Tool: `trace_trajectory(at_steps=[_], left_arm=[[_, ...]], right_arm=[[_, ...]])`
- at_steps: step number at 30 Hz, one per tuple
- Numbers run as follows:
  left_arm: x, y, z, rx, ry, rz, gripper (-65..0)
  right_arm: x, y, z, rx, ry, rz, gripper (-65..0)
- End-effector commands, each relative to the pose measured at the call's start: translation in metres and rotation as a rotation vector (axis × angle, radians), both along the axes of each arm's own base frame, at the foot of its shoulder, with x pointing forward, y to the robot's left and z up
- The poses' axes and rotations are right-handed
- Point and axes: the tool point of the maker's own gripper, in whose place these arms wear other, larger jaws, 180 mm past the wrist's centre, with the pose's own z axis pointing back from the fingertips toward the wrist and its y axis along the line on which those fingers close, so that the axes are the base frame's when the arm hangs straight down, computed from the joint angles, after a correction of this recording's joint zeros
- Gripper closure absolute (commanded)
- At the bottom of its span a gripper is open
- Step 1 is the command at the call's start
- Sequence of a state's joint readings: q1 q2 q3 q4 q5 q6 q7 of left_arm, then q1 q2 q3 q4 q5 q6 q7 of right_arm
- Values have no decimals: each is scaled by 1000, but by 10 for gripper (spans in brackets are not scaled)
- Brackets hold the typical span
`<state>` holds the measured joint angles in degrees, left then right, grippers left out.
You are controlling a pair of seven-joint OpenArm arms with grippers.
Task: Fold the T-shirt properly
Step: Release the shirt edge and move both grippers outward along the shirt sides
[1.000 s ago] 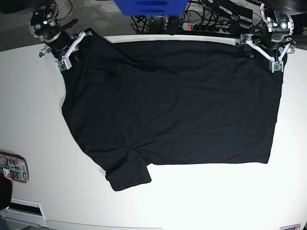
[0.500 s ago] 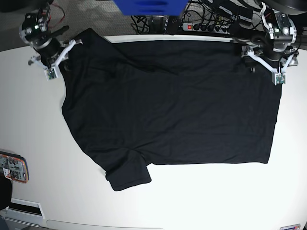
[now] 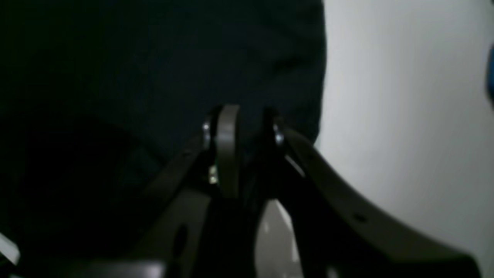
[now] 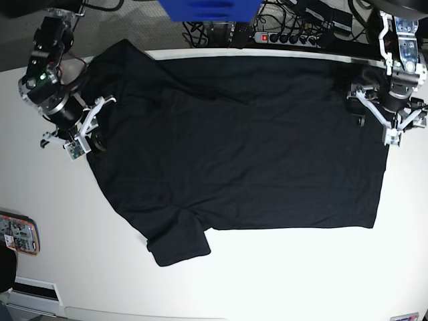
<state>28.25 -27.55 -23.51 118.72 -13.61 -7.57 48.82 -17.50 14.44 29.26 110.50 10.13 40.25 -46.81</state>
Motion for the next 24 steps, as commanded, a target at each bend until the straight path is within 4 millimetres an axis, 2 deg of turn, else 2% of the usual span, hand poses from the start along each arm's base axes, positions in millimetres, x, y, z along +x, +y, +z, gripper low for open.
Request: trace_trajectory(at_steps=[1,6,10,12,18,21,24], left_arm=[[14,1,18,18,-71,-15,-609],[28,-6,25,-13,-126,3,-609],[28,-8,23,-28,-129,7,-609],[29,-12,22,-33,-124,-3,-609],[29,-37,9,-33,-66,-104,-609],[35,-48,9,-44,-72,-139,-609],[57,-50,22,-54,-132,-130,-609]], right_arm=[[9,-7,17,-27,-53,17,-104],[12,-18,23,-89,-53,55,-109],[11,-19,21,-94,-42,60,-124],[9,-20,18,-102,-25,56,-171],[4,-5,3,-111,39,99,-413],[28,-6,24,-116,-38,90,-475],[53,-3,43,-109,-94,62,-479]])
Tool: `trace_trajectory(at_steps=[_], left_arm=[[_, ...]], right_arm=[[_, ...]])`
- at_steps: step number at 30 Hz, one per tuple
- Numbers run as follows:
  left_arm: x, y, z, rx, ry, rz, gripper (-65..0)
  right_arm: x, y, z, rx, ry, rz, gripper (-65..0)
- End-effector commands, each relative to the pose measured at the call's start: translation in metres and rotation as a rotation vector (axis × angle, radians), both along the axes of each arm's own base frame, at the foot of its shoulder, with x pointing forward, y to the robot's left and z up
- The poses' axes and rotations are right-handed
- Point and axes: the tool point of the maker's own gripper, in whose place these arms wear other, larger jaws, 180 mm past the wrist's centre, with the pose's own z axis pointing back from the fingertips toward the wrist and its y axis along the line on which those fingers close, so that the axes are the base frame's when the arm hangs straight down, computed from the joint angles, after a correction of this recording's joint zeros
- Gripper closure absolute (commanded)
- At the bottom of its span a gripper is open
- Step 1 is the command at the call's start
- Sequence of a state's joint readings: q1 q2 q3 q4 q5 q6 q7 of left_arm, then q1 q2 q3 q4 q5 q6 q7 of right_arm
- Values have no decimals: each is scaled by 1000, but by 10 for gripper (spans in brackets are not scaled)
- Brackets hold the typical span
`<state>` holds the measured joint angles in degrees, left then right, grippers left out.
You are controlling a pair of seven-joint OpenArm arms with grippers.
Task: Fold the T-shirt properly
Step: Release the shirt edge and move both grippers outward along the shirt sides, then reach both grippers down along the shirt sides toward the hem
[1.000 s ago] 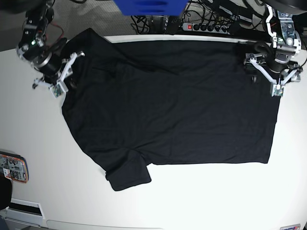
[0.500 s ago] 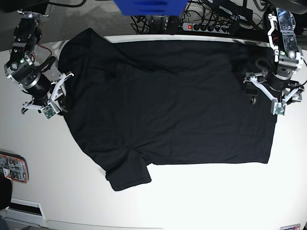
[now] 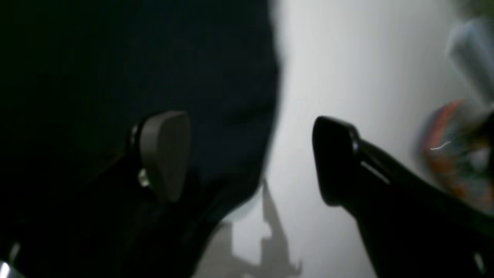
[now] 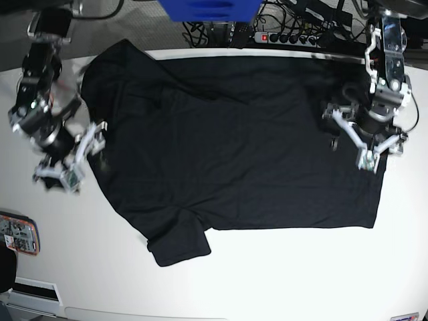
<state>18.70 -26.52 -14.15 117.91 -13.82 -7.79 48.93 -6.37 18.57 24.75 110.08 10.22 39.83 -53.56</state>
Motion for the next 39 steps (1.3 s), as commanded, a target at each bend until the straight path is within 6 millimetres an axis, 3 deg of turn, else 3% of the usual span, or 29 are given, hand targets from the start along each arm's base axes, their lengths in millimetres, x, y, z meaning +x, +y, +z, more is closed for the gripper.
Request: trace_trajectory(at_steps=[1,4,8,13,16,19,22,25,28,30,34,39], left_arm=[[14,5,17,19,-67,4,-609],[27,8,27,24,-69,23,-609],[51,12,47,19,-84,59,-609],[72,16,68,22,-148,73,-609],[89,29,59,-4,-119,115,-609],[105,48,37,-38,-52,174,-608],[120,54,27,-58,-14,196,-608],[134,52,29,8,11,142,-608],[153,50,29,55,43,102,-608],[168,61,27,67,53,113,-608],[188,96,13,46,115,181,-608],[186,110,-18,-27,232,110,-608]], right_arm=[[6,3,9,1,-23,0,-479],[17,8,17,16,-39,-17,-479],[41,13,43,11,-111,-5,-479],[74,38,77,-38,-166,67,-478],[99,47,97,-56,-188,92,-478],[116,46,103,-60,-174,88,-478],[122,40,84,-40,-108,71,-478],[123,37,71,-28,-69,63,-478],[123,50,61,-33,-41,104,-478],[121,69,59,-47,-45,162,-478],[119,82,56,-52,-40,187,-478],[118,85,64,-57,-67,194,-478]])
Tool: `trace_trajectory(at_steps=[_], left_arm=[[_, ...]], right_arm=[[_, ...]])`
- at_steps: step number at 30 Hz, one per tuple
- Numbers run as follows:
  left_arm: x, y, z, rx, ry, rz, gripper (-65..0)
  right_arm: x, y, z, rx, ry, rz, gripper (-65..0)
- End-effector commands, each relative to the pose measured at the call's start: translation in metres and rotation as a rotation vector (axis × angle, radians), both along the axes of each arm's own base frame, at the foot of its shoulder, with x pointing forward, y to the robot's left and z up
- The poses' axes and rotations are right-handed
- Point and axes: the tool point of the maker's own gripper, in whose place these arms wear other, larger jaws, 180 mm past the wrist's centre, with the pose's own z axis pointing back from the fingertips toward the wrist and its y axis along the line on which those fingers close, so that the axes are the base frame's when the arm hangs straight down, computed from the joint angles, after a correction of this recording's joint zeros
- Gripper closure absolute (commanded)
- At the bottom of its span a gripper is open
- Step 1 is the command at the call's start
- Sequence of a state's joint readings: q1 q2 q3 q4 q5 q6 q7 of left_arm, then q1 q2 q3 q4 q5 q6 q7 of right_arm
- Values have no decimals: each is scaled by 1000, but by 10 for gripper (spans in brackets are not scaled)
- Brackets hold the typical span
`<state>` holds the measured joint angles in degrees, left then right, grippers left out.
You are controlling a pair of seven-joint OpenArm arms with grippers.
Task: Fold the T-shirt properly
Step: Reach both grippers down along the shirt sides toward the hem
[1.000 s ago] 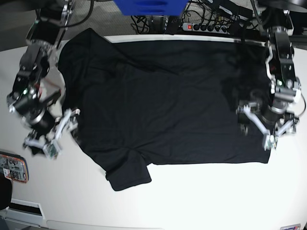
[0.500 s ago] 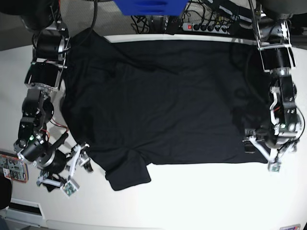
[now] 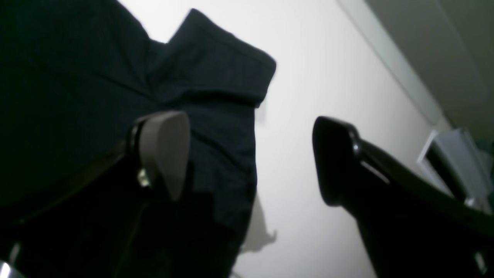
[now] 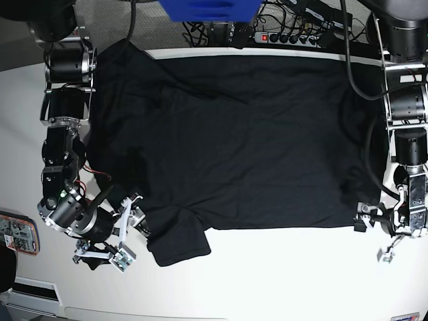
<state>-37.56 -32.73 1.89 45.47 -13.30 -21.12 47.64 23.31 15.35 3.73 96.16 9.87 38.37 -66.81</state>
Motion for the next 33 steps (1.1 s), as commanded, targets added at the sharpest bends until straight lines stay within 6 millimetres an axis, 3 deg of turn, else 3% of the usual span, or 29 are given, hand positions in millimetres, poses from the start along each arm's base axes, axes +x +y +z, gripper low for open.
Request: trace_trajectory(at_steps=[1,4,8,10,18,22,24,28,33], left_arm=[[11,10,18,-11,-58,12,-608],[7,11,4,-60,-59,6,-608],[-8,9,-26,-95,-110,-10,-608],[-16,24,-27,-78,-117,6,-608],[-17,37,-18,-166,-218,85,-608],[-26,59,-16,-141,-205,117,-608],[-20,60,-12,-148,-229,123,-608],[-22,45,-32,-194,-223,136,-608],[-23,21,-49,-161,-160,40,-608]], right_arm=[[7,7,26,23,-76,21,-478],[5,9,32,20,-97,30,-478],[-11,12,11,19,-54,37,-478],[-18,13,7,18,-46,41,-478],[-25,20,20,11,-94,66,-478],[-40,20,0,14,-45,67,-478],[-50,20,-14,15,-10,67,-478],[-68,22,-36,26,48,72,-478],[-70,23,-37,37,45,77,-478]])
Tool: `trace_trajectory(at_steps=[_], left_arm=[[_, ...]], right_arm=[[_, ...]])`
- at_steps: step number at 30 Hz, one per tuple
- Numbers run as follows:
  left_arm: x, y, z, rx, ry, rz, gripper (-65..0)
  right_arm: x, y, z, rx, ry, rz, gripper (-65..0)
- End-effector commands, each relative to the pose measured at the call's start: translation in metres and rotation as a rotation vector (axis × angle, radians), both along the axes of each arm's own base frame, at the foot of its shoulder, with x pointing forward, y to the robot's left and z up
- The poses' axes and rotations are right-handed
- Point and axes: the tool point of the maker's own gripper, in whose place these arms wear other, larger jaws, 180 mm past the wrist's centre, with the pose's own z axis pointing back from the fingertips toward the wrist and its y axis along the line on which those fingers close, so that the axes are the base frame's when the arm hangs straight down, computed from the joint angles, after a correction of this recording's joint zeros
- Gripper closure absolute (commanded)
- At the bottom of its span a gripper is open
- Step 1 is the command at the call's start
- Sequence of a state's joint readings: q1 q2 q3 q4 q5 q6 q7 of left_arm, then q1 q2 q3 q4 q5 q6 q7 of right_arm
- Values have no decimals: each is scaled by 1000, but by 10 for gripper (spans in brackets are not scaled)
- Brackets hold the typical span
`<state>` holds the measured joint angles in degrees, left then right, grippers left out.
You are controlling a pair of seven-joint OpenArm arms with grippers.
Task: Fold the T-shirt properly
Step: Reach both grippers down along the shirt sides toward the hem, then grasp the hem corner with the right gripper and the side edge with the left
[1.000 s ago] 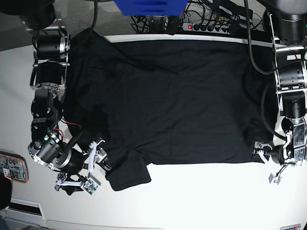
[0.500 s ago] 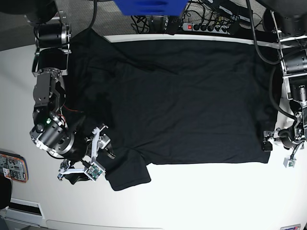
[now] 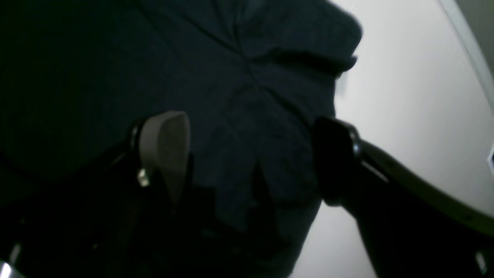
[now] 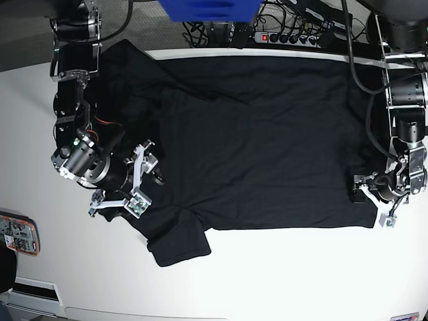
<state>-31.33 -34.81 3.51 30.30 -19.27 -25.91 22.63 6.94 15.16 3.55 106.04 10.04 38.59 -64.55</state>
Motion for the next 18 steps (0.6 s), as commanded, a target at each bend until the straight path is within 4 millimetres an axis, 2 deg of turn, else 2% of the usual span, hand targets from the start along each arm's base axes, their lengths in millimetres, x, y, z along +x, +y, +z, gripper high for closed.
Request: trace_trajectory(at_steps=[1,7,9,10,12,16,18], left_arm=[[13,9,18,23,-46,-4,-608],[1,12,4,21,-1,8,-606],[0,11,2,26,4,2,-578],[0,11,2,25,4,1,-533],[0,12,2,27,4,2,-397],[4,13,7,18,-12,12,0],[6,13,9,18,-28,13,0]], right_arm=[[8,2,17,20,-56,9,-478],[8,5,27,17,-87,18,-478],[8,5,27,17,-87,18,-478],[8,5,27,17,-87,18,-478],[8,5,27,17,-87,18,-478],[7,5,27,15,-85,19,-478],[8,5,27,15,-85,18,-478]])
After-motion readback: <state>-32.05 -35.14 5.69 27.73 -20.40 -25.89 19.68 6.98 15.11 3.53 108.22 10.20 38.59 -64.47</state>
